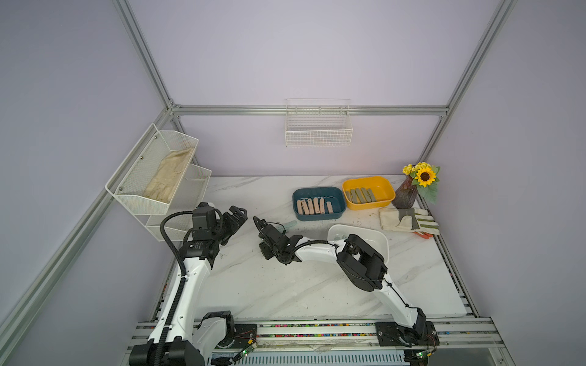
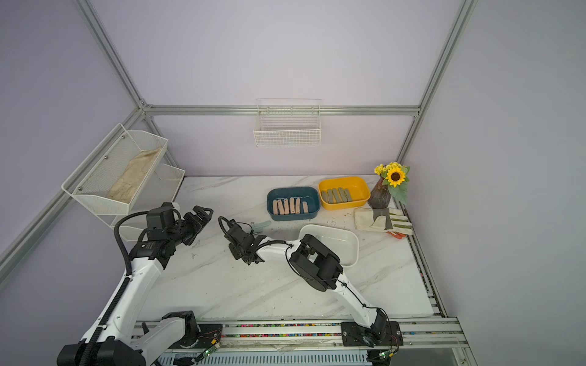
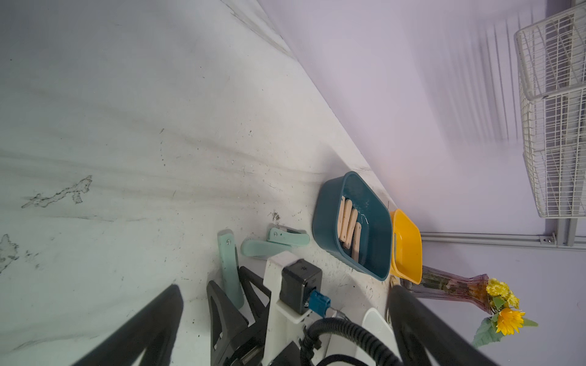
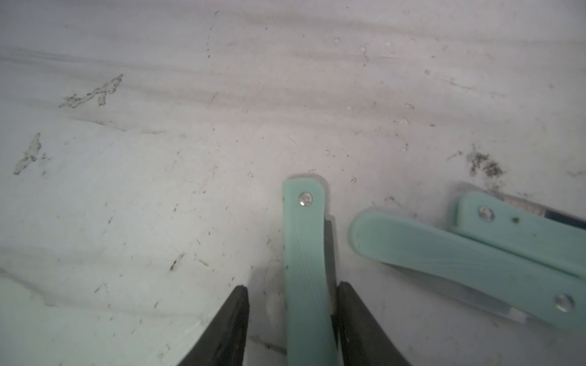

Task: Place the fruit knives into the storage box by color
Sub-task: Pick up the fruit knife from the center of the board.

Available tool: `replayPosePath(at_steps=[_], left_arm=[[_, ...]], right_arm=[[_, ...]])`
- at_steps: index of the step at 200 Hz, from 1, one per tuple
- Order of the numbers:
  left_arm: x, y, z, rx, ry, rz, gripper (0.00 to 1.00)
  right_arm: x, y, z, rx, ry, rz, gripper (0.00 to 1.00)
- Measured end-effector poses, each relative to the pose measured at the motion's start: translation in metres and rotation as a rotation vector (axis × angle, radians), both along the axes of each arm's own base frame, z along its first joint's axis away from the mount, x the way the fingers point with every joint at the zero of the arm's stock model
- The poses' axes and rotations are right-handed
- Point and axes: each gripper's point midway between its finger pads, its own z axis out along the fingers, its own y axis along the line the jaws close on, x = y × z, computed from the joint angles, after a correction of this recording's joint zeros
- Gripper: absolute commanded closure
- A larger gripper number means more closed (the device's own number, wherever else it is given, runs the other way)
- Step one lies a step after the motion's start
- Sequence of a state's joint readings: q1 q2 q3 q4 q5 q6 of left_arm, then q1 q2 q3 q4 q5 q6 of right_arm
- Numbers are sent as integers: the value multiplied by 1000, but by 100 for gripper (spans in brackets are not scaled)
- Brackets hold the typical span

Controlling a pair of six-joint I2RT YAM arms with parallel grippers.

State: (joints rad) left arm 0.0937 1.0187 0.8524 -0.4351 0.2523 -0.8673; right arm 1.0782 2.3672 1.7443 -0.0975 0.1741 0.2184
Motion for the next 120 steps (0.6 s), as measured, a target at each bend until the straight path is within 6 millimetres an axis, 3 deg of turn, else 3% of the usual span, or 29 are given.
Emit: replayPosePath(at_steps=[47, 94, 120], left_arm=[[0, 2, 0, -6, 0, 2, 0], [0, -1, 1, -15, -2, -10, 0], [-1, -4, 2, -29, -3, -26, 1]], right_arm=[[2, 7, 0, -8, -24, -3, 75], [0, 8, 1, 6, -13, 0, 78], [-14, -5, 3, 10, 41, 8, 79]])
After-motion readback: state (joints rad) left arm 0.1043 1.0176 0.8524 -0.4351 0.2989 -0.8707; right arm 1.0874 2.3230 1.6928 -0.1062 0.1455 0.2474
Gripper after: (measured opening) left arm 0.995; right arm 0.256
